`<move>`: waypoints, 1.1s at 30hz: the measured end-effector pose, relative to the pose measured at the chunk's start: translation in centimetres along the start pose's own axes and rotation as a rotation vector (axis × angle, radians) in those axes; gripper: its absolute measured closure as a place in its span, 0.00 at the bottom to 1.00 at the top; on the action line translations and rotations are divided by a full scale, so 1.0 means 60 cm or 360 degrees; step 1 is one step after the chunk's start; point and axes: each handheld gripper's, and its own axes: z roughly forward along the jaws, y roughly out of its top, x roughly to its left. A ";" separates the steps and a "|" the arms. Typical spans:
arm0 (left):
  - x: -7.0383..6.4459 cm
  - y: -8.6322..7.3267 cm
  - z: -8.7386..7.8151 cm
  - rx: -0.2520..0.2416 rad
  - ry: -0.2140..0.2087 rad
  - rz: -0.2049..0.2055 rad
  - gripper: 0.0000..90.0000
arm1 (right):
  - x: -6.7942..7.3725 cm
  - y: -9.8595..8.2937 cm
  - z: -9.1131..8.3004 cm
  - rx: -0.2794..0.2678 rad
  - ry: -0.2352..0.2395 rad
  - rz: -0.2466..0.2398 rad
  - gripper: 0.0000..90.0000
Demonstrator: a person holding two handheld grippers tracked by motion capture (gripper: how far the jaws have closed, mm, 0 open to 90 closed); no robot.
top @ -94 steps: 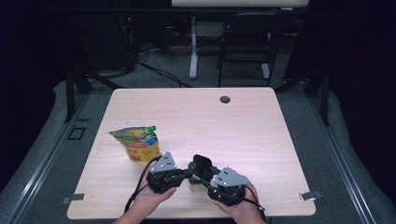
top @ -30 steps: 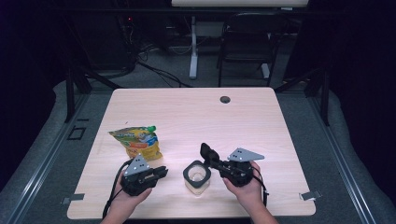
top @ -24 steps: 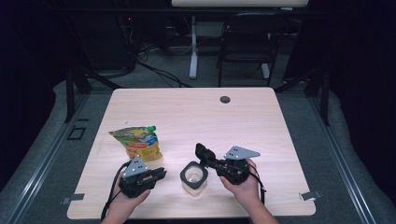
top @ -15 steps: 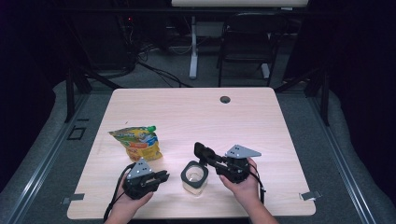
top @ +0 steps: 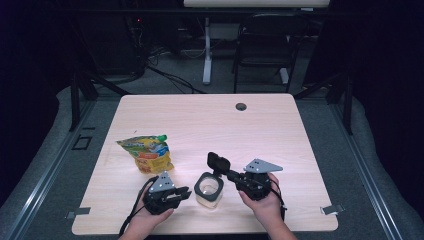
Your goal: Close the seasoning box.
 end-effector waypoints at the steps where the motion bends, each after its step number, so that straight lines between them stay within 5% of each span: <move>1: -0.001 0.000 0.003 -0.0006 -0.0010 -0.0009 0.85 | -0.001 0.001 0.002 -0.0008 -0.0011 0.0002 0.95; 18: -0.023 0.004 0.037 0.0031 -0.0060 -0.0001 0.84 | -0.022 0.010 0.034 -0.0050 -0.0004 0.0072 0.95; 33: -0.031 0.009 0.050 0.0030 -0.0124 0.0037 0.83 | -0.023 0.002 0.027 -0.0047 -0.0043 0.0071 0.91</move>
